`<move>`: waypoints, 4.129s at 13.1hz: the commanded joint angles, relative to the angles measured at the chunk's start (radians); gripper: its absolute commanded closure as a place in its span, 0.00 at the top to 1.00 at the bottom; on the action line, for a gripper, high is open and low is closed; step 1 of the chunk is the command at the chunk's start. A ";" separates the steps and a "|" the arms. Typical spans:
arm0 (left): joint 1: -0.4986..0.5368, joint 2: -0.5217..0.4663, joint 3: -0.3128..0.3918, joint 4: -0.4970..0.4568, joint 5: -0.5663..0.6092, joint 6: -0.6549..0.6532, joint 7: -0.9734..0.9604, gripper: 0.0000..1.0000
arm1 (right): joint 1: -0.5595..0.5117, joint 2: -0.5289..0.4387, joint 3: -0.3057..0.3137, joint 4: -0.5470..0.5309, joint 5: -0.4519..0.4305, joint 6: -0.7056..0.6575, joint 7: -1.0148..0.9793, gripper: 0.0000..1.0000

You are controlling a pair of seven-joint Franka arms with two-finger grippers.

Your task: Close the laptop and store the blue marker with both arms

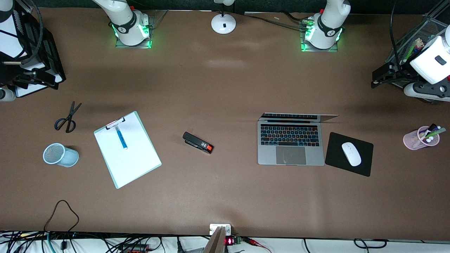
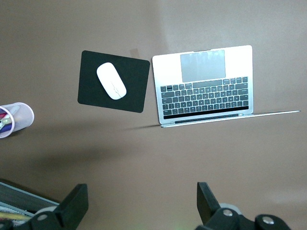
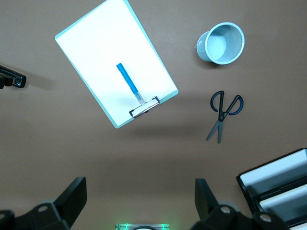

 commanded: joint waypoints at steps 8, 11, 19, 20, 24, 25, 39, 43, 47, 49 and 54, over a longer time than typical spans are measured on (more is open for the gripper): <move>0.014 0.040 0.000 0.021 -0.023 -0.005 0.006 1.00 | 0.072 0.234 0.001 -0.008 0.030 0.221 -0.060 1.00; 0.014 0.046 -0.004 0.013 -0.018 -0.012 0.015 1.00 | 0.089 0.321 0.001 -0.008 0.024 0.298 -0.065 1.00; -0.026 0.133 -0.007 0.025 -0.011 -0.107 0.008 1.00 | 0.100 0.486 0.001 -0.025 0.019 0.511 -0.264 1.00; -0.028 0.146 -0.007 0.024 -0.012 -0.121 0.009 1.00 | 0.103 0.489 0.001 -0.040 0.018 0.531 -0.279 1.00; -0.057 0.195 -0.007 0.013 -0.043 -0.179 -0.017 1.00 | 0.108 0.495 0.003 -0.159 0.018 0.664 -0.304 1.00; -0.090 0.201 -0.007 0.012 -0.043 -0.181 -0.074 1.00 | 0.115 0.499 0.003 -0.179 0.018 0.672 -0.354 1.00; -0.279 0.417 -0.008 0.001 -0.044 -0.071 -0.508 1.00 | 0.134 0.576 0.003 -0.207 0.033 0.861 -0.387 0.89; -0.275 0.460 -0.007 0.012 -0.037 0.046 -0.505 1.00 | 0.134 0.578 0.003 -0.213 0.033 0.852 -0.385 0.78; -0.269 0.502 -0.007 0.026 -0.037 0.103 -0.489 1.00 | 0.134 0.578 0.003 -0.215 0.033 0.852 -0.393 0.63; -0.269 0.540 -0.001 0.067 -0.038 0.123 -0.491 1.00 | 0.135 0.578 0.003 -0.215 0.033 0.852 -0.396 0.49; -0.230 0.609 0.004 0.136 -0.044 0.236 -0.491 1.00 | 0.137 0.579 0.003 -0.215 0.033 0.852 -0.390 0.29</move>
